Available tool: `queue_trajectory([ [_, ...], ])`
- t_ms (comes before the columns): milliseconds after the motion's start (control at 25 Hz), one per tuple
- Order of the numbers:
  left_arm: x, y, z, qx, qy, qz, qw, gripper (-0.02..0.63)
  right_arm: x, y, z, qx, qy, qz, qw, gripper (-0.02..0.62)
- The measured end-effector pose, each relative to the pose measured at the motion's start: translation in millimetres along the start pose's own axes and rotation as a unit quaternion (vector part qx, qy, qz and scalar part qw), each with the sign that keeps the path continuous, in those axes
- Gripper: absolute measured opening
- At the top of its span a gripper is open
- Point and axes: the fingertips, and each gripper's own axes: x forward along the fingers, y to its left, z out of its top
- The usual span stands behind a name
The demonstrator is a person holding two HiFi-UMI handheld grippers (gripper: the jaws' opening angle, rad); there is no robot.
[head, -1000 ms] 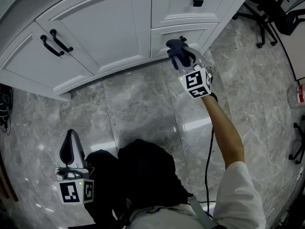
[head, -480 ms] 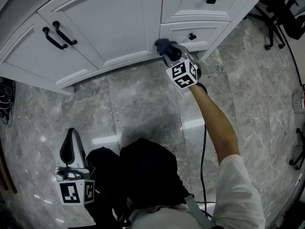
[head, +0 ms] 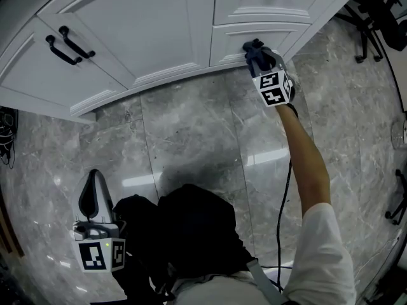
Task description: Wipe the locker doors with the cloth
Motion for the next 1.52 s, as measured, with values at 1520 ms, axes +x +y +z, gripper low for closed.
queue_trajectory([
  [1520, -100, 91, 337, -0.108, 0.001, -0.047, 0.993, 0.002, -388, 10, 404, 0.215, -0.071, 0.05, 0.973, 0.103],
])
